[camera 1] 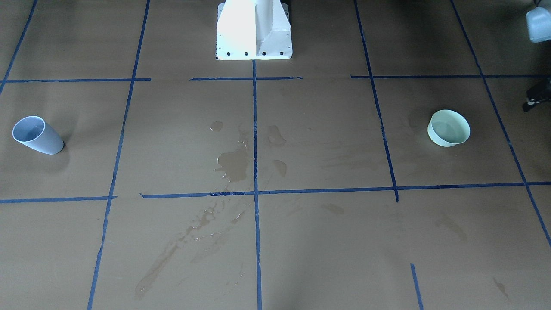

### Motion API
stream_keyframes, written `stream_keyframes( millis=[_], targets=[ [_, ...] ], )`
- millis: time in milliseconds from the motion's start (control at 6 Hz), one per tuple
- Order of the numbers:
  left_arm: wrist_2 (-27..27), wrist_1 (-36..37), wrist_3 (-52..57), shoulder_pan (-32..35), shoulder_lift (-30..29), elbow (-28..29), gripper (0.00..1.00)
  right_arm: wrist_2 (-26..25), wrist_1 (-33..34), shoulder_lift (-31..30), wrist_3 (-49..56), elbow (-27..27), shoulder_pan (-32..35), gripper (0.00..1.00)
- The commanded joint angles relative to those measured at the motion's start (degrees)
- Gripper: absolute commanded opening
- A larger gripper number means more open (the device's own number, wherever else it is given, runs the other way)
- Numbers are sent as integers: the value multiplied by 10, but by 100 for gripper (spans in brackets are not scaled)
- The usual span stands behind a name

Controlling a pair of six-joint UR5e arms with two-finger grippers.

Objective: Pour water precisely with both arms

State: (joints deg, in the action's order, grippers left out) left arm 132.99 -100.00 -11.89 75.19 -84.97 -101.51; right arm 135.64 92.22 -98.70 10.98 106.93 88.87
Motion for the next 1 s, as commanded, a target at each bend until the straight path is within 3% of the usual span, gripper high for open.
stream_keyframes(
  millis=[0,333,667,833],
  targets=[
    [-11,-189,-262,-84,23,28,100,1,-9,-3,-1,-2,-2,100],
    [-91,-361,-430,-178,31,88,100,1,-9,-3,-2,-3,-2,100],
    [-92,-380,-438,-198,31,105,95,2,-9,-3,-2,-5,-2,100],
    [-90,-379,-435,-198,31,111,35,2,-10,-4,-2,-5,-2,100]
  ],
)
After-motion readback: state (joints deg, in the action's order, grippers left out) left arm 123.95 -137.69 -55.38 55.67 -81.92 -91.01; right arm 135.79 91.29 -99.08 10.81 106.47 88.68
